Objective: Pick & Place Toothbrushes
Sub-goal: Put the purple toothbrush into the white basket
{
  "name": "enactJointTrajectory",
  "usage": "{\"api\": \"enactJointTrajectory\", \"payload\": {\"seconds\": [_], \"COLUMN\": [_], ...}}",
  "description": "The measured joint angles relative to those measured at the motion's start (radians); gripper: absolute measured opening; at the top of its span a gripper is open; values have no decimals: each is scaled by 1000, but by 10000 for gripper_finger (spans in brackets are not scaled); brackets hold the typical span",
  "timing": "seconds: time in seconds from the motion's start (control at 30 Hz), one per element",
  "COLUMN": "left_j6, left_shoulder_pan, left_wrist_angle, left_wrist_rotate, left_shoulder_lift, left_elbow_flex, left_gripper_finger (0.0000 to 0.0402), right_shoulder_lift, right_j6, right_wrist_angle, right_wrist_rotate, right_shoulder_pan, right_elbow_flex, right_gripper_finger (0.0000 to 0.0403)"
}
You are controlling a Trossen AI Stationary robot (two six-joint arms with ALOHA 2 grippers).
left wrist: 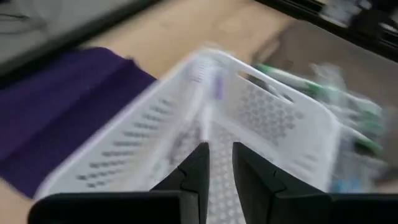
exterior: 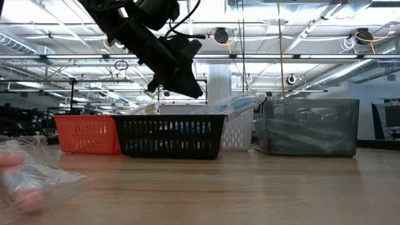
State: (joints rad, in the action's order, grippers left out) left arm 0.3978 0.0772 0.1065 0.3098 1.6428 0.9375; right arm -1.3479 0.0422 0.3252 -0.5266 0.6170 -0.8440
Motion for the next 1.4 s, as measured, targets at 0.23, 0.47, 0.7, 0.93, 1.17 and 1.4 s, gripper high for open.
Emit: {"api": "enactJointTrajectory", "payload": {"seconds": [0.23,0.47,0.7,0.93,1.17,1.4], "left_j6": [-69,2,256,384,625,895], "left_shoulder_pan": [-29,-190,-446,-659,-825,-960], "left_wrist_angle": [-147,-464,-650,-663,-701,-835], "left_wrist_rotate": [-406,-443,-440,-327,-243,-234], "left_shoulder_lift": [-127,-287,-314,-301,-300,-268], "left_elbow_flex": [0,0,0,0,0,0], "left_gripper_finger": [72,72,72,72,72,72], "right_shoulder_lift": [0,0,0,0,0,0], "right_j6": [0,-3,-3,-4,-37,-38], "right_wrist_angle": [-9,-20,-16,-14,-12,-16], "right_wrist_rotate": [2,3,3,3,4,4], "right_shoulder_pan": [0,0,0,0,0,0], "right_elbow_flex": [0,0,0,0,0,0], "right_gripper_finger": [86,86,86,86,86,86]}}
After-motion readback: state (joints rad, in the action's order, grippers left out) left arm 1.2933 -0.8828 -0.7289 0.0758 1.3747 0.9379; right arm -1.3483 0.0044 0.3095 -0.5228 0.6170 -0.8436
